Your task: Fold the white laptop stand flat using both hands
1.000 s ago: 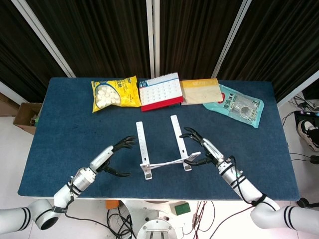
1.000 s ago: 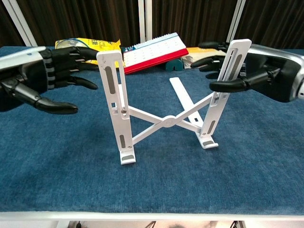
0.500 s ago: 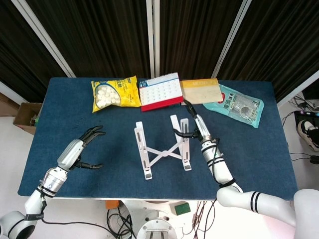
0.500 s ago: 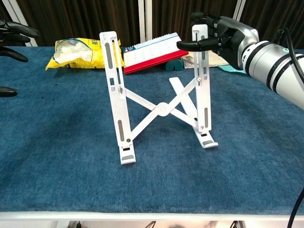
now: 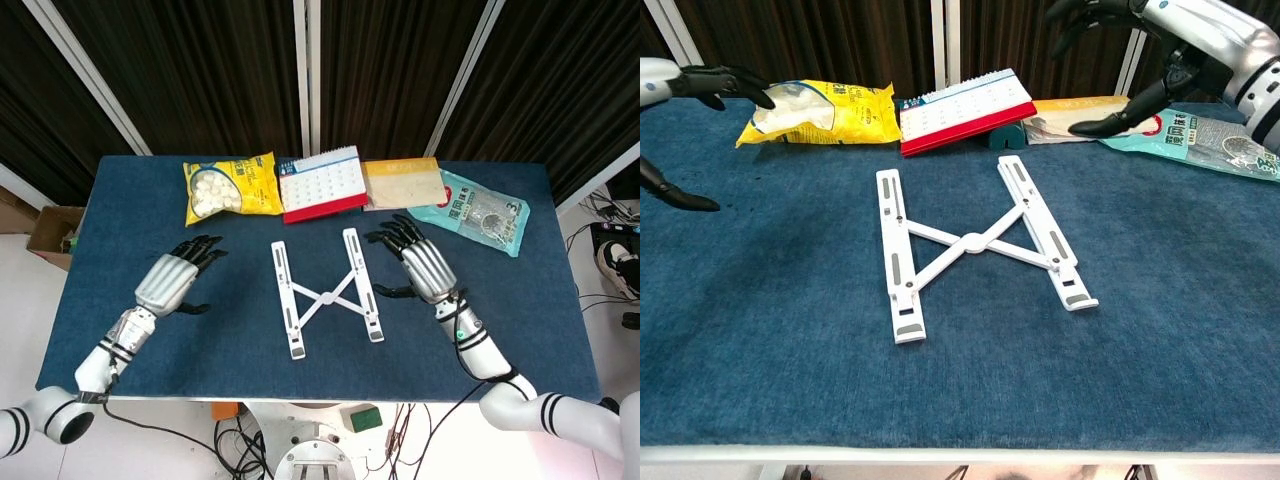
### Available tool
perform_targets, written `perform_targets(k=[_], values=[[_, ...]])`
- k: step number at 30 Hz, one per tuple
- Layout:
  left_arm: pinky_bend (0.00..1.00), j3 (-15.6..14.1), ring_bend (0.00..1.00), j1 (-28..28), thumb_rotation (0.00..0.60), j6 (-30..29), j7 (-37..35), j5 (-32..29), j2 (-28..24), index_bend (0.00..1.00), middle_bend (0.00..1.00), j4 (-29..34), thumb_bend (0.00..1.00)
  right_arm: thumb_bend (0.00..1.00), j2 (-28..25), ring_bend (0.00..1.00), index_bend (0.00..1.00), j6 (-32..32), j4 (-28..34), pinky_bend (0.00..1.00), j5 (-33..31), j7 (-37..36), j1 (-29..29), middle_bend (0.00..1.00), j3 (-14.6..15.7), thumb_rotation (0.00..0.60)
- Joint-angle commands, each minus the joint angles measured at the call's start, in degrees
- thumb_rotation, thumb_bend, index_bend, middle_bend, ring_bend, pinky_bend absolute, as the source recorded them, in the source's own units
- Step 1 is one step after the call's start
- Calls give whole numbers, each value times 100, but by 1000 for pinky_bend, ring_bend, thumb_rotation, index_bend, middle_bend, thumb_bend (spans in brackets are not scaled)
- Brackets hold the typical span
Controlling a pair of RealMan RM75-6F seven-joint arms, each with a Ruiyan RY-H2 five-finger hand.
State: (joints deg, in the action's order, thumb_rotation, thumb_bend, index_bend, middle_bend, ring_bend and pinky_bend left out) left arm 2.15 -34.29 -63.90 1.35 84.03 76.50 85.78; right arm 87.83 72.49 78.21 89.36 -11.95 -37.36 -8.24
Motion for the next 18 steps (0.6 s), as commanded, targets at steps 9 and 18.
perform_targets(k=[9,18], values=[[147,642,10,-961,600,1045,1308,-789,1577,111,0,-1689,0,0,211,346,479,53,-678,312,649,1758,122,537,613,600],[140,759,10,-1281,600,1295,1242,-904,2256,111,0,-2482,0,0,712,375,509,46,-1511,331,805,1958,166,565,778,600]])
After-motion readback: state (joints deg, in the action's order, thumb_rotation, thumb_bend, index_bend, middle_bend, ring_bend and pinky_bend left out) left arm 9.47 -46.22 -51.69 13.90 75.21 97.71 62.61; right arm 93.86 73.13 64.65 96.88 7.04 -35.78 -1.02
